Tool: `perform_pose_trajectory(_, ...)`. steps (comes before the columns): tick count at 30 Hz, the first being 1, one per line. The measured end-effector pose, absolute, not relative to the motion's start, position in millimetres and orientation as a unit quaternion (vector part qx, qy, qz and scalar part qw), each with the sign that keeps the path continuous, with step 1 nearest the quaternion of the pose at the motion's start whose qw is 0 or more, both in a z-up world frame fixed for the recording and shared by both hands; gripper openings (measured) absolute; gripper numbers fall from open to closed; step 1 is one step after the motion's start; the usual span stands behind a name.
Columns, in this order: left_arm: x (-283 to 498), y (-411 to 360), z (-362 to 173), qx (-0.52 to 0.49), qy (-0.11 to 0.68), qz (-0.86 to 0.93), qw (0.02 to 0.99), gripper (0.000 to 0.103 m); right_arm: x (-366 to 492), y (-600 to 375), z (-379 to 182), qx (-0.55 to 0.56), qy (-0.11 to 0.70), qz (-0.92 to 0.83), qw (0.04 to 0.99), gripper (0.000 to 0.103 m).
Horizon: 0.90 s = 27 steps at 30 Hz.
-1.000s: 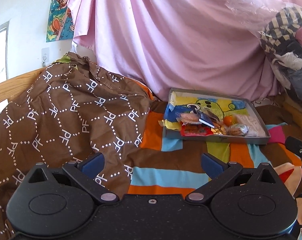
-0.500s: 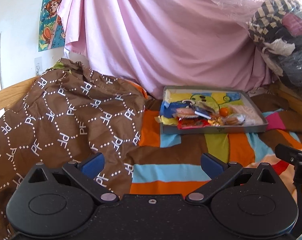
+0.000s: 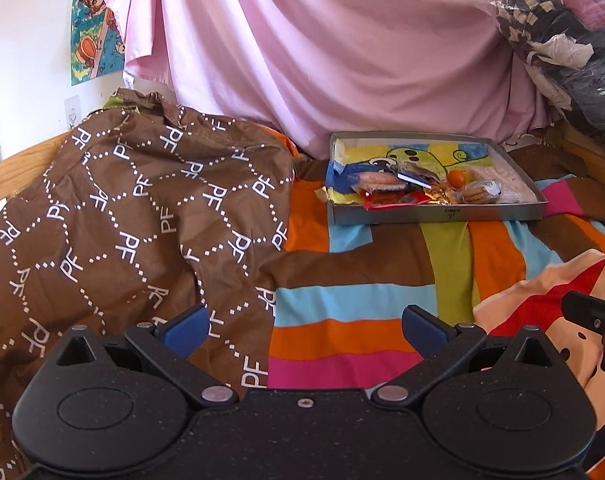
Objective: Organize snacks
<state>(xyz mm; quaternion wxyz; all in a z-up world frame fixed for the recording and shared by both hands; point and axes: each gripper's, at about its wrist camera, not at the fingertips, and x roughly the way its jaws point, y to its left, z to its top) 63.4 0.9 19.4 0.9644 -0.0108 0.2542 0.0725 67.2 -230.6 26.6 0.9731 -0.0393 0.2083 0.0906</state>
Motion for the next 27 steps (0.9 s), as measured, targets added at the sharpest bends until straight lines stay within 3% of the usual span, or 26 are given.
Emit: perform_pose_trajectory(27,36.4,7.0,-9.0,-0.02,0.235,0.054,0.97,0.102,58.5,-223.3,8.3,-0.073,0.208,0.112,0.969,0.103)
